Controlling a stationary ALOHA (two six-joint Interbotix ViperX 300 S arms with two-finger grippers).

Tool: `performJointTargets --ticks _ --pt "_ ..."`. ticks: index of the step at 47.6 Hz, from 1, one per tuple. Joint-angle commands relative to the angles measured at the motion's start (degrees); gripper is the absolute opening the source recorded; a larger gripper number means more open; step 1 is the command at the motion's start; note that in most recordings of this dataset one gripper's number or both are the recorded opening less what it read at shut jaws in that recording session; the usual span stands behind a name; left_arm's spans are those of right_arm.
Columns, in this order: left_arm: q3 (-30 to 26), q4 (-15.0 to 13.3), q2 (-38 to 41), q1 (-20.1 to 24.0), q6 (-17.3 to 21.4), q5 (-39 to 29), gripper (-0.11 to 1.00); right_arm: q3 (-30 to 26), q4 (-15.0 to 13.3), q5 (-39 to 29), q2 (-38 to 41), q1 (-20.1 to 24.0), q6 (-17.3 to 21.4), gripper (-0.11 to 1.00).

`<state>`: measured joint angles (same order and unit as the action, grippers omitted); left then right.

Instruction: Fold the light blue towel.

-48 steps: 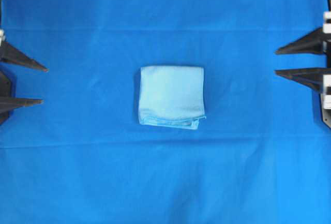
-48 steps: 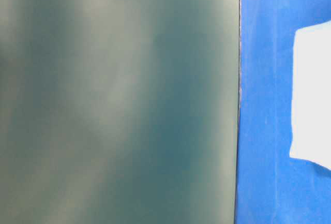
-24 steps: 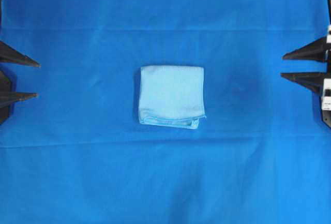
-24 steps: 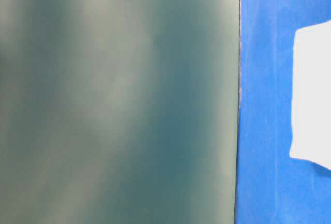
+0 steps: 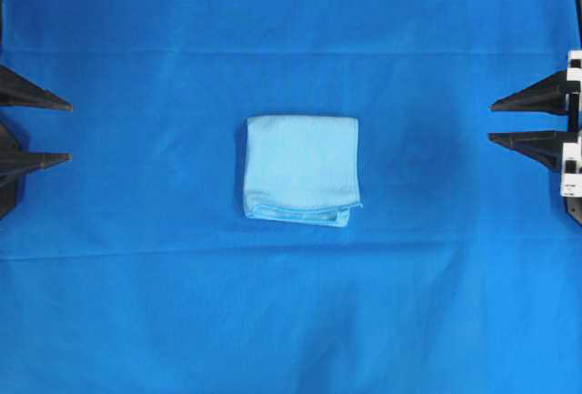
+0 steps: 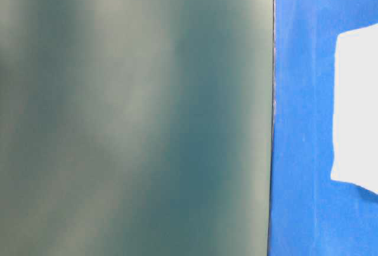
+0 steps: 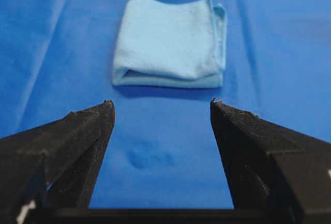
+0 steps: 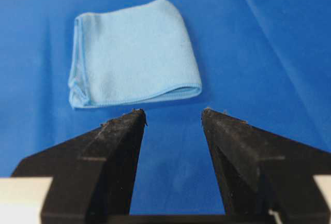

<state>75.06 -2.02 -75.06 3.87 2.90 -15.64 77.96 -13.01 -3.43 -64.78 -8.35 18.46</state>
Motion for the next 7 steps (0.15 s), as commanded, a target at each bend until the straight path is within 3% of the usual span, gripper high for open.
performJointTargets --ticks 1,7 --pt "-0.62 0.0 0.7 0.26 -0.09 0.62 0.72 -0.79 0.18 0.26 0.53 0.0 -0.09 0.55" --pt "-0.62 0.0 0.7 0.26 -0.09 0.62 0.72 -0.79 0.18 0.26 0.7 -0.09 -0.09 0.55"
